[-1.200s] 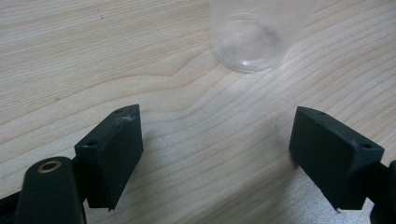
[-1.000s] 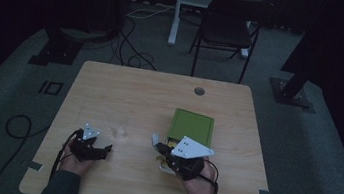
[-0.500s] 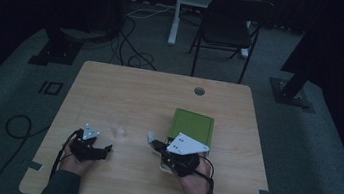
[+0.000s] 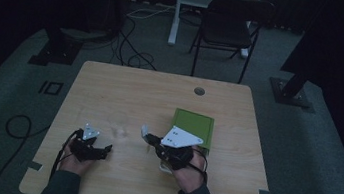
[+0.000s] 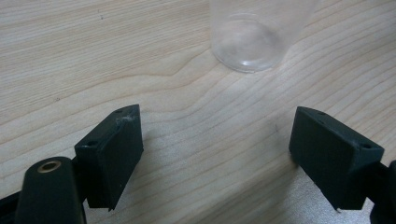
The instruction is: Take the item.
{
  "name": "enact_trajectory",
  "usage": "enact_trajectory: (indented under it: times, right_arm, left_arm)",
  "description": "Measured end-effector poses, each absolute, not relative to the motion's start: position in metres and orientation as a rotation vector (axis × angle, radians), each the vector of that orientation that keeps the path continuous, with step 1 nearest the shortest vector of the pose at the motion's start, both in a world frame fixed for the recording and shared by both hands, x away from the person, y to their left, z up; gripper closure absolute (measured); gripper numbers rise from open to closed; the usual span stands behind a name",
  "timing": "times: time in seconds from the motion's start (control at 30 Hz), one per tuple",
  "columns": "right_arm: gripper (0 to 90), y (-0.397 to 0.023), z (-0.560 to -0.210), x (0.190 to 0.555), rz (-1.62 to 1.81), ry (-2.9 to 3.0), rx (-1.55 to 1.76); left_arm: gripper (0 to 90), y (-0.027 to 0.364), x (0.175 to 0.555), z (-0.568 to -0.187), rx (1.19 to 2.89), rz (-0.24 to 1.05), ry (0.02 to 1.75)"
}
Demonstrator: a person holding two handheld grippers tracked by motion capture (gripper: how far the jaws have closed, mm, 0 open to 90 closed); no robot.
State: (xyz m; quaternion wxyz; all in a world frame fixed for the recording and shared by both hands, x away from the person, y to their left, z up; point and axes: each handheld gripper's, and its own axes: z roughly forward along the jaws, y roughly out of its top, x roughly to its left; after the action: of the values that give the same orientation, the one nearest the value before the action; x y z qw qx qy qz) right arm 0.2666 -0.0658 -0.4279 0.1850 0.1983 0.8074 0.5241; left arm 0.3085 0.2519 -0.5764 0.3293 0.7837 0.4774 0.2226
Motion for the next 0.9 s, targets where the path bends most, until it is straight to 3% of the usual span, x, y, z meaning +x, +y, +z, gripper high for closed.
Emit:
enact_trajectory:
  times: [0.9]
  right_arm:
    - [90.0, -0.040, -0.420, 0.289, 1.482, 2.275, 0.543]
  left_arm:
    - [18.4, 0.252, 0.308, -0.576, 2.050, 0.581, 1.250]
